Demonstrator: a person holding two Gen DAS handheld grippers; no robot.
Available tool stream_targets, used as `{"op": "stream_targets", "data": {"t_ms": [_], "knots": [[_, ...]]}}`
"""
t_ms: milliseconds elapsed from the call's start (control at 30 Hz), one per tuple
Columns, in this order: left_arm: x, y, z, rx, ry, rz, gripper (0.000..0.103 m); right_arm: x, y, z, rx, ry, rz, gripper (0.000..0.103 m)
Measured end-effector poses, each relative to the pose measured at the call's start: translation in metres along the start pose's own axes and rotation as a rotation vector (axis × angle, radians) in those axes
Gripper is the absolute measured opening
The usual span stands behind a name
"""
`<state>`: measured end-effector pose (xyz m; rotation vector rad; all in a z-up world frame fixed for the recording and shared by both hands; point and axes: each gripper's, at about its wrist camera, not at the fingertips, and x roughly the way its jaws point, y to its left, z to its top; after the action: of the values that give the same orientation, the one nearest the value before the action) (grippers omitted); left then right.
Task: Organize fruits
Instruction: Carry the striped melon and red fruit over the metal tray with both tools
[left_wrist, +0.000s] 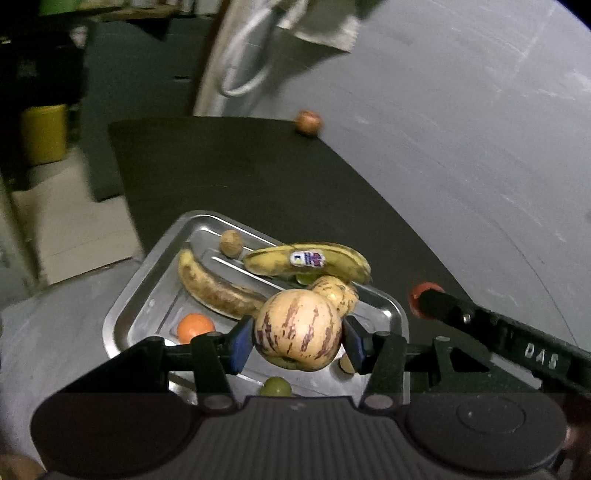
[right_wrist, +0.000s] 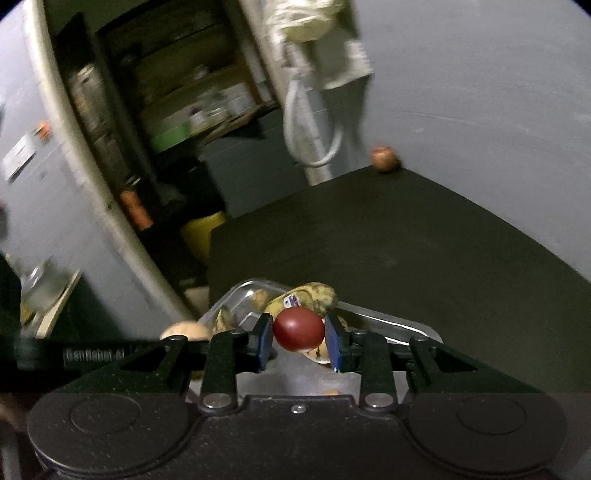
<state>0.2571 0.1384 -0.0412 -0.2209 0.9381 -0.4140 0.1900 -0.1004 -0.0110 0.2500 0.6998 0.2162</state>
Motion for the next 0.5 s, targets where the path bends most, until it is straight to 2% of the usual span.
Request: {"op": "stream_targets", "data": {"t_ms": [100, 267, 367, 500], "knots": [[-0.005, -0.012, -0.006, -0.072, -0.045, 0.067, 0.055, 0.000, -0.012, 0.004, -0.010, 0.024, 0.058, 0.032], [-0.004, -0.024, -0.008, -0.162, -0.083, 0.137, 0.055, -0.003, -0.022, 0.005, -0.021, 0.047, 0.093, 0.032], [-0.004, -0.030, -0.009, -0.161, -0.083, 0.168, 0.055, -0.002, -0.028, 0.002, -0.023, 0.061, 0.089, 0.032], [0.002, -0.033, -0.010, -0.134, -0.069, 0.172, 0.055, 0.002, -0.035, 0.001, -0.033, 0.077, 0.049, 0.032]]}}
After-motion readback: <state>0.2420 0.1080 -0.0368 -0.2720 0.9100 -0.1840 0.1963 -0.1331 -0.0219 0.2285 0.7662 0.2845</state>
